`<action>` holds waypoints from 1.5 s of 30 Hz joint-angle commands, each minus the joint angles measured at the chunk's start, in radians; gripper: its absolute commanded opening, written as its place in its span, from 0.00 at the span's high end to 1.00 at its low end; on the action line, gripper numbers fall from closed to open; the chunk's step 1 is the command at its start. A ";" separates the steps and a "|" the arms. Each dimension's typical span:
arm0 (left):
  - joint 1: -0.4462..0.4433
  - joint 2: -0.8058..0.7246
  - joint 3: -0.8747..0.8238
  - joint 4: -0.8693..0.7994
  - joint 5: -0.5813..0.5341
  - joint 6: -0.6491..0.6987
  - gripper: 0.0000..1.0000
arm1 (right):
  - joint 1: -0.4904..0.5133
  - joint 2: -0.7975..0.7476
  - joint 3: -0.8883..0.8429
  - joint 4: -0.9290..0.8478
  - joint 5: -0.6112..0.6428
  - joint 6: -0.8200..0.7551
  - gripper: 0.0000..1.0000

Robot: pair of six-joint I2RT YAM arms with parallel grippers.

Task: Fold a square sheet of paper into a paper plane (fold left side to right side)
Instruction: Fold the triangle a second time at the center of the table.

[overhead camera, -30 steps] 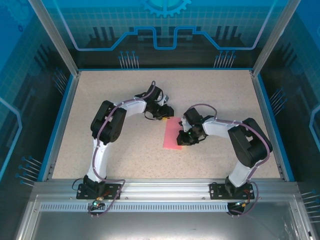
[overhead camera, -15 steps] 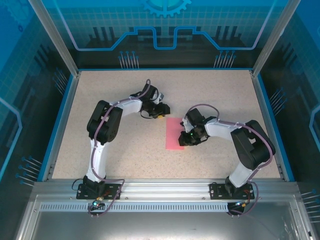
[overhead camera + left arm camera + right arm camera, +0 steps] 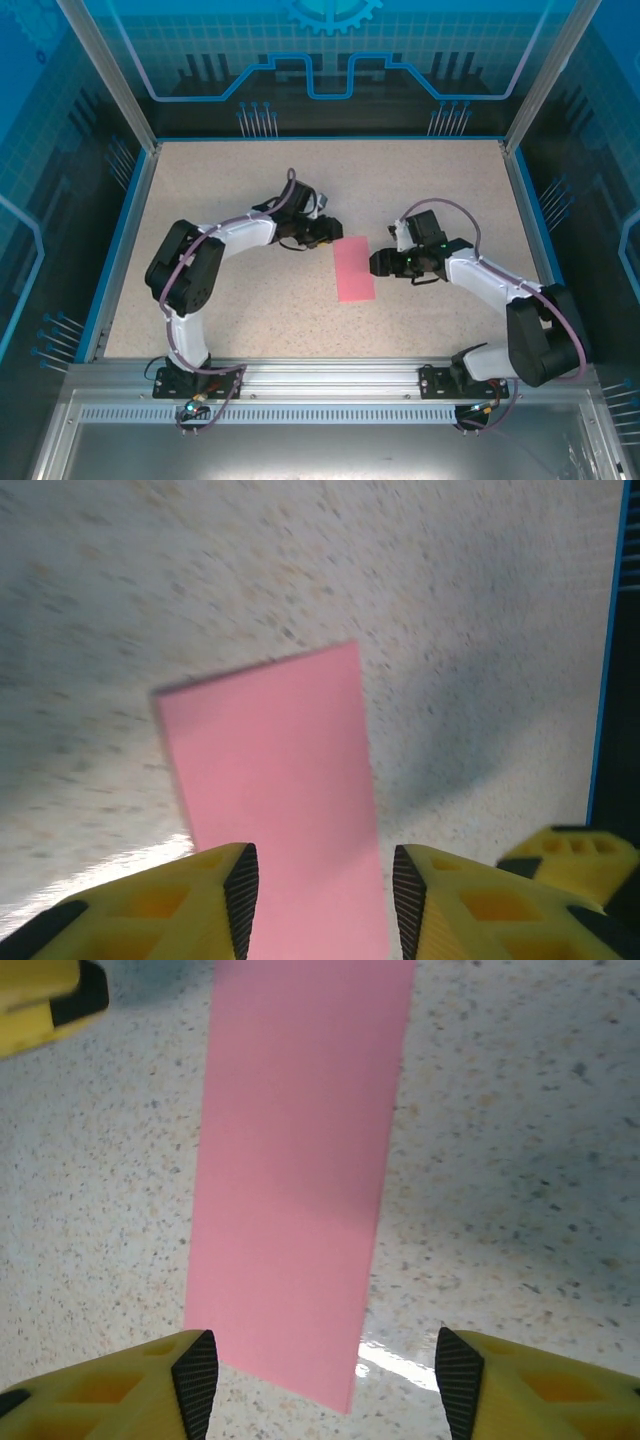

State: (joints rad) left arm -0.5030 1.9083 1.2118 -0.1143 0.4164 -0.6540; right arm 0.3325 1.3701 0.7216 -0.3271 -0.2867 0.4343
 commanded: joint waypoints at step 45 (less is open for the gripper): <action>-0.137 0.035 -0.124 -0.076 -0.008 -0.025 0.60 | -0.046 0.176 0.071 -0.098 -0.224 0.016 0.47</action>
State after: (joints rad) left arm -0.6289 1.9186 1.0966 -0.1566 0.4149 -0.7025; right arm 0.2871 1.5166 0.7639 -0.3767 -0.4679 0.4438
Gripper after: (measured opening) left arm 0.403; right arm 0.537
